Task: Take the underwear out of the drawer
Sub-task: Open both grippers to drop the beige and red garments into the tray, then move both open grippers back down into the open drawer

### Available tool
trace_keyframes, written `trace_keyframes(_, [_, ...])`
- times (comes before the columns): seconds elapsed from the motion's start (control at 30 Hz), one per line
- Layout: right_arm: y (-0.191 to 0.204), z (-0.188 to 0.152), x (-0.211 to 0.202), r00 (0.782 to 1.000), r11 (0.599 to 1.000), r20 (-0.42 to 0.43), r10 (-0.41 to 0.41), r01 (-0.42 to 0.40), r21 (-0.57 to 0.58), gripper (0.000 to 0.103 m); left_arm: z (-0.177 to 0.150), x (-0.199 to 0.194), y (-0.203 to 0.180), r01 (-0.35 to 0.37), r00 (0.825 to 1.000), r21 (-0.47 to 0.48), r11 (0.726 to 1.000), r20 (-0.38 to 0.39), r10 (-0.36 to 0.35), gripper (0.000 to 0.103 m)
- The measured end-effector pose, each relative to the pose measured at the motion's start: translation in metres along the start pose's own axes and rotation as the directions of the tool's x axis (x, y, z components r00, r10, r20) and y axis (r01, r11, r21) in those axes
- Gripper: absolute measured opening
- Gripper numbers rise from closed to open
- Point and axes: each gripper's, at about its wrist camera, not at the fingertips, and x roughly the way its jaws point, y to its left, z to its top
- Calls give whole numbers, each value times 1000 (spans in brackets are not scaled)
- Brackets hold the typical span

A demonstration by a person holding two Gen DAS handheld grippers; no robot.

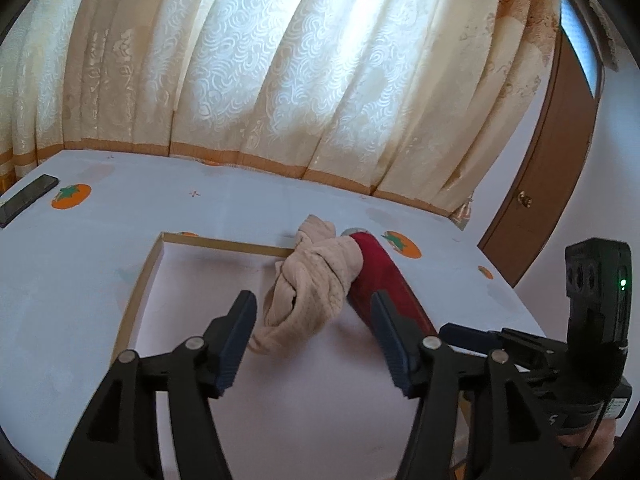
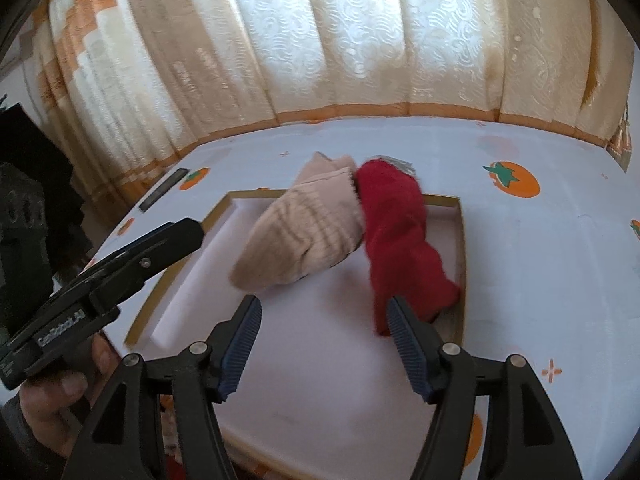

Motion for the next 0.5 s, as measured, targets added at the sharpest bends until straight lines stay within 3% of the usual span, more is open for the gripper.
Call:
trace_keyframes(0.27, [23, -27, -34, 998, 997, 17, 67, -66, -45, 68, -21, -30, 4, 55, 999, -7, 998, -1, -55, 60])
trace_keyframes(0.5, [39, -68, -66, 995, 991, 1, 101, -100, -83, 70, -50, -65, 0, 61, 998, 70, 996, 16, -62, 61])
